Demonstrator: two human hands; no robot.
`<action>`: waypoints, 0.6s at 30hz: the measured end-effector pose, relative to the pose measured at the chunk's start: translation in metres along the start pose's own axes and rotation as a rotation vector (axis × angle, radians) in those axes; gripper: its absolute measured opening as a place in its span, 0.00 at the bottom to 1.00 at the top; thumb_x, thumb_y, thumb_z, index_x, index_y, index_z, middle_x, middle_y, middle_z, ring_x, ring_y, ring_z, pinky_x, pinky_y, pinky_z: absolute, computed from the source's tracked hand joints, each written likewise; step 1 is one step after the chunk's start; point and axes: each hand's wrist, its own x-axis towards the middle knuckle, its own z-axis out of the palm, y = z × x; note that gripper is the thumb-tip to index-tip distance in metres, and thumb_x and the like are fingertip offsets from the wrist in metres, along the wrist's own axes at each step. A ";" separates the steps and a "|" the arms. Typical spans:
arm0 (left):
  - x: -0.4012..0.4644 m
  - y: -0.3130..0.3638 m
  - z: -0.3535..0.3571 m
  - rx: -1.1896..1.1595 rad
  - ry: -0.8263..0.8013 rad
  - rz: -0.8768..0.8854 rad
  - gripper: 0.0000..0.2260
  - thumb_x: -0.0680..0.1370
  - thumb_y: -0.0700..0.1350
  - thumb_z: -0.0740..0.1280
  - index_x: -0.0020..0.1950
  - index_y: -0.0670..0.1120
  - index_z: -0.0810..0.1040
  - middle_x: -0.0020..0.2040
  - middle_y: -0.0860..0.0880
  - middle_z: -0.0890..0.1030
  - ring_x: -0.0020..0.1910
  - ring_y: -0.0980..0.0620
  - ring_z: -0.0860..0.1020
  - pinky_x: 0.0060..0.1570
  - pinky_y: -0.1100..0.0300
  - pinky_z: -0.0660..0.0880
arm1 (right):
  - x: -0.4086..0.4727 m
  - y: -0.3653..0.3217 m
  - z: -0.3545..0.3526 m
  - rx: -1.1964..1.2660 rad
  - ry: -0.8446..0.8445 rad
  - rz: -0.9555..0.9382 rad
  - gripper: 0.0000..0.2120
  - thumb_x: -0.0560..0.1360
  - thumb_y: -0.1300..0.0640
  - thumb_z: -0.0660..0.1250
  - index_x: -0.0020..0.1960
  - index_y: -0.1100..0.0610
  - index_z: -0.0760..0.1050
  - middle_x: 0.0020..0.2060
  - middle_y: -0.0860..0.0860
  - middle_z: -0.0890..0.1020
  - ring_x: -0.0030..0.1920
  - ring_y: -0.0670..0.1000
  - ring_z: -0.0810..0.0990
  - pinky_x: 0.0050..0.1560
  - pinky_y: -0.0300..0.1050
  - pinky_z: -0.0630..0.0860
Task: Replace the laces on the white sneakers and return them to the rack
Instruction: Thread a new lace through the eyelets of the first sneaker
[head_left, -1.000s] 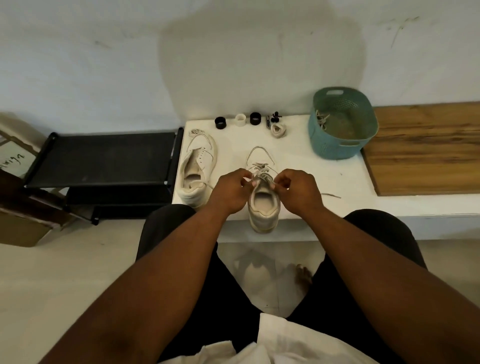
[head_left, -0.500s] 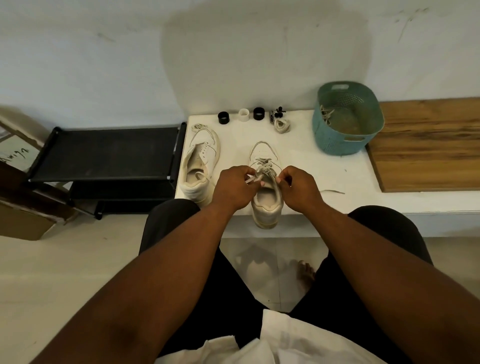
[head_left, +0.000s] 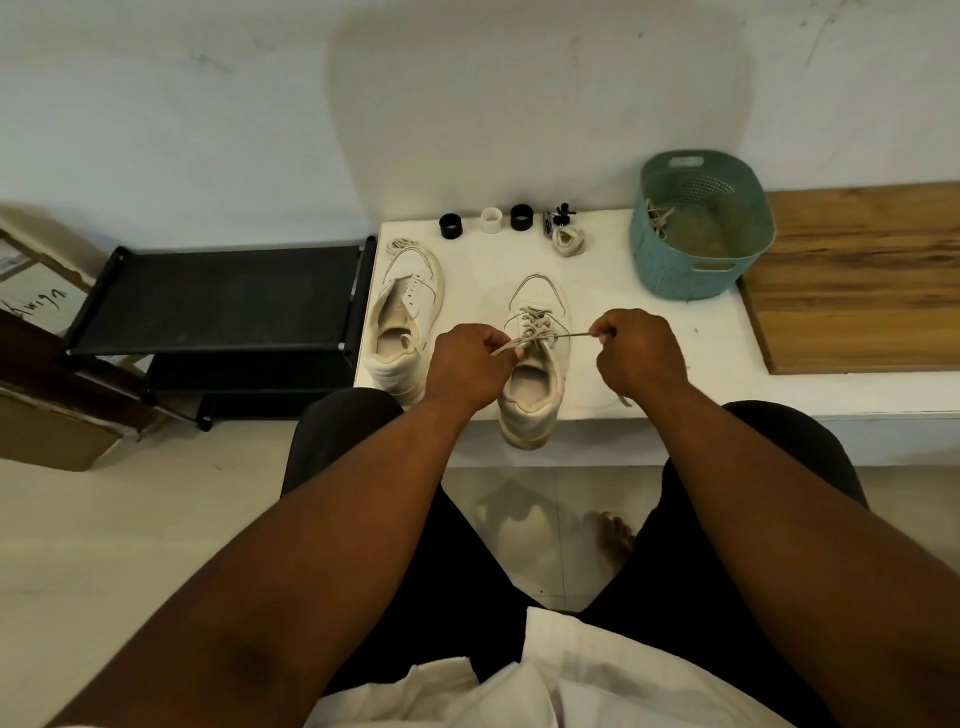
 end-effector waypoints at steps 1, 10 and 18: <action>-0.001 0.001 0.001 0.012 0.006 0.003 0.07 0.76 0.52 0.76 0.48 0.49 0.87 0.43 0.52 0.86 0.44 0.55 0.82 0.48 0.60 0.78 | -0.001 0.000 0.000 -0.016 -0.025 0.005 0.12 0.75 0.66 0.66 0.52 0.54 0.84 0.51 0.52 0.85 0.53 0.55 0.81 0.53 0.46 0.77; 0.011 -0.010 -0.027 0.004 0.096 -0.037 0.07 0.80 0.48 0.70 0.47 0.46 0.86 0.39 0.56 0.81 0.42 0.54 0.78 0.44 0.60 0.70 | -0.001 -0.003 -0.009 0.064 -0.052 0.023 0.10 0.78 0.64 0.65 0.51 0.52 0.82 0.50 0.50 0.85 0.49 0.52 0.81 0.49 0.43 0.75; 0.008 -0.006 -0.044 0.093 -0.271 -0.027 0.13 0.81 0.53 0.70 0.43 0.45 0.84 0.33 0.56 0.81 0.34 0.57 0.75 0.35 0.62 0.71 | -0.002 -0.004 -0.037 -0.001 -0.450 0.076 0.06 0.79 0.55 0.71 0.44 0.53 0.83 0.38 0.49 0.86 0.38 0.46 0.86 0.34 0.41 0.76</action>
